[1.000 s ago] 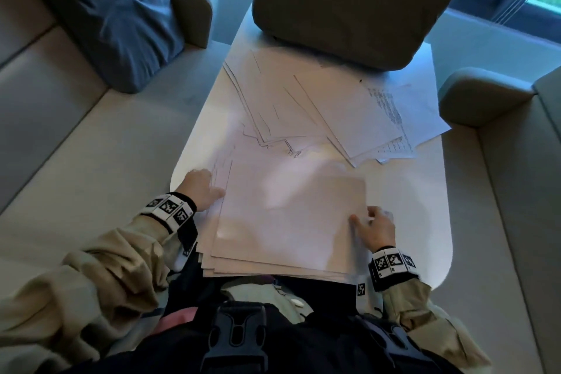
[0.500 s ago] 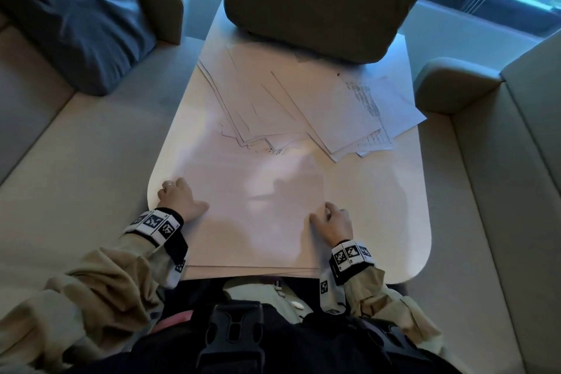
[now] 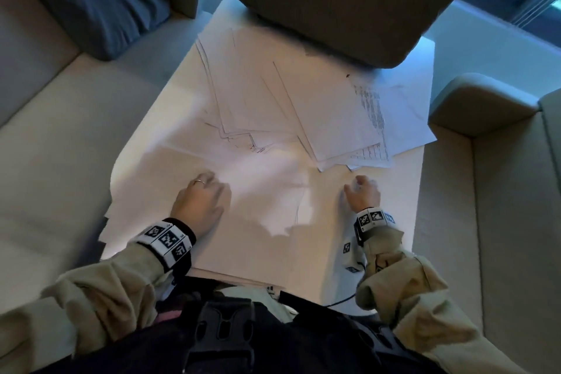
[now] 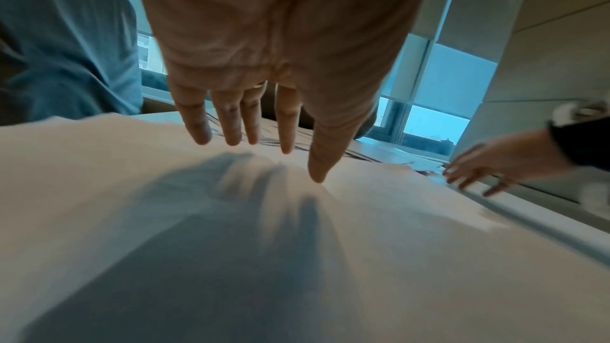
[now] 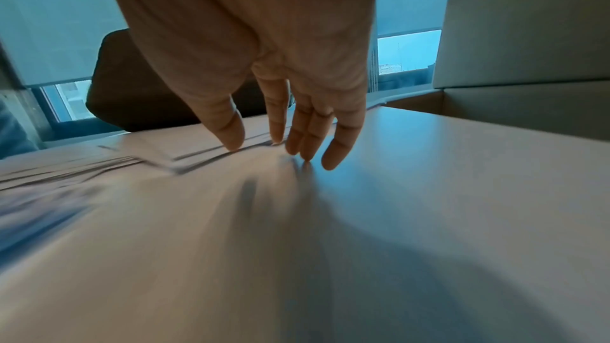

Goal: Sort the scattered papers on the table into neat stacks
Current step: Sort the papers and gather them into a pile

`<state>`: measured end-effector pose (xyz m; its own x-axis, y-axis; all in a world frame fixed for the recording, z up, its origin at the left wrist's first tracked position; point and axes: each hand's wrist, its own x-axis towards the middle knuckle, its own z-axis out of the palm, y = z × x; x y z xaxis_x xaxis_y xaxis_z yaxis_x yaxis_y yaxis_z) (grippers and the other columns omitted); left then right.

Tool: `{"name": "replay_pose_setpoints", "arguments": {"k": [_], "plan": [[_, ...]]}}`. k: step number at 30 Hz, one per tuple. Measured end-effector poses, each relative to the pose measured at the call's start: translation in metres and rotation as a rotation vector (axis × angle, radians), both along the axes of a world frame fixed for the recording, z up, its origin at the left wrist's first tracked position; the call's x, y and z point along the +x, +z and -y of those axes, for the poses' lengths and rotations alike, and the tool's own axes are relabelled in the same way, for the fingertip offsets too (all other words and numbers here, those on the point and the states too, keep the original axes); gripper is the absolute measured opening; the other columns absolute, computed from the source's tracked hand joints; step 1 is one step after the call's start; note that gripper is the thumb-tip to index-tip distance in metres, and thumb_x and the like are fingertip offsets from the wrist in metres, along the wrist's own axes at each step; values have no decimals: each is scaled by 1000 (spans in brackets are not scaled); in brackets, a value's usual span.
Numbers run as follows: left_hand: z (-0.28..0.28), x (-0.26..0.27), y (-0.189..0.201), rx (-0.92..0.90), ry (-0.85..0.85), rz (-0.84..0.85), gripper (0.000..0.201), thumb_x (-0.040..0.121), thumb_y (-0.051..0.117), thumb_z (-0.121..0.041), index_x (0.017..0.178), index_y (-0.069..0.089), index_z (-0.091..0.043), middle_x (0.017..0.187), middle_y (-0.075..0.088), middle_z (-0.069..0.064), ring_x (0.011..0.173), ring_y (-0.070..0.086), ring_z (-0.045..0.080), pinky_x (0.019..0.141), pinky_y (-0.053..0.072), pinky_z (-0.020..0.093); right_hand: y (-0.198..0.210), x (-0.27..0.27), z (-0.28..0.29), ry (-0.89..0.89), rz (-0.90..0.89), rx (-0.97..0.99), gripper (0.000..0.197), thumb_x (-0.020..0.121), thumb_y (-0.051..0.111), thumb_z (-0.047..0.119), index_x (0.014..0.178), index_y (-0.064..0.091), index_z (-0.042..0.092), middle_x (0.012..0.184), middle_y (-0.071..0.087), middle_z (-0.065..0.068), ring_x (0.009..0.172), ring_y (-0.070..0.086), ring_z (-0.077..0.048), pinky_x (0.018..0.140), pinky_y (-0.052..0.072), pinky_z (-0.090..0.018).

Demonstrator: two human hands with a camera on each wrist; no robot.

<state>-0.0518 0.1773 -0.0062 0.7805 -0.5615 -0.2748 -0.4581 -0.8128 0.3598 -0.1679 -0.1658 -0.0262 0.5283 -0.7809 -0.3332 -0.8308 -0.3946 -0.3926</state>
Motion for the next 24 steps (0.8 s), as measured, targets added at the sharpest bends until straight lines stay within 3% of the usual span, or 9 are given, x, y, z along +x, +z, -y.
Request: {"name": "replay_pose_setpoints", "arguments": {"k": [3, 7, 11, 13, 16, 18, 21, 24], "plan": [[25, -18, -3, 31, 24, -42, 52, 85, 59, -29, 134, 46, -19, 148, 28, 3, 131, 35, 22, 101, 41, 36, -2, 14, 48, -3, -2, -77, 55, 89, 58, 20, 137, 40, 0, 137, 41, -22, 127, 39, -34, 107, 30, -35], [46, -32, -5, 68, 146, -71, 56, 84, 62, -33, 135, 41, -18, 146, 26, 3, 130, 31, 25, 98, 43, 39, -2, 30, 97, -137, -38, -77, 69, 90, 60, 37, 139, 33, -4, 141, 30, -25, 132, 31, -35, 109, 29, -39], [60, -38, -4, 89, 244, -94, 55, 84, 62, -32, 134, 41, -19, 145, 26, 3, 129, 31, 25, 96, 45, 41, -8, 42, 130, -229, -114, -39, 95, 76, 67, 59, 136, 35, -6, 141, 29, -27, 133, 27, -40, 107, 30, -49], [65, -39, -4, 86, 287, -92, 53, 84, 62, -30, 132, 44, -18, 143, 28, 4, 128, 33, 25, 96, 44, 40, -13, 47, 143, -218, -108, 6, 100, 65, 76, 60, 132, 40, -6, 137, 38, -26, 130, 35, -40, 103, 36, -50], [72, -43, -4, 57, 350, -88, 49, 84, 62, -28, 130, 48, -18, 141, 31, 4, 126, 35, 26, 95, 44, 40, -15, 51, 154, -174, -18, 94, 79, 59, 84, 50, 111, 58, -3, 116, 60, -23, 107, 59, -36, 89, 51, -45], [77, -45, -5, 43, 388, -91, 47, 84, 63, -26, 128, 50, -17, 140, 32, 3, 125, 35, 26, 94, 45, 41, -11, 51, 155, -130, -14, 115, 65, 62, 82, 49, 99, 64, -1, 104, 67, -19, 95, 64, -34, 84, 54, -43], [83, -47, -6, 49, 424, -86, 45, 84, 62, -26, 127, 51, -18, 141, 32, 2, 125, 35, 26, 91, 45, 41, -6, 50, 147, -59, -58, 98, 54, 72, 74, 48, 101, 63, 5, 106, 64, -18, 99, 62, -33, 83, 52, -39], [88, -49, -6, 59, 425, -79, 45, 85, 61, -28, 128, 50, -18, 141, 32, 2, 126, 35, 26, 91, 46, 41, -1, 52, 133, -22, 19, 29, 36, 88, 58, 32, 115, 57, 8, 120, 58, -20, 111, 55, -35, 95, 47, -42]]}}
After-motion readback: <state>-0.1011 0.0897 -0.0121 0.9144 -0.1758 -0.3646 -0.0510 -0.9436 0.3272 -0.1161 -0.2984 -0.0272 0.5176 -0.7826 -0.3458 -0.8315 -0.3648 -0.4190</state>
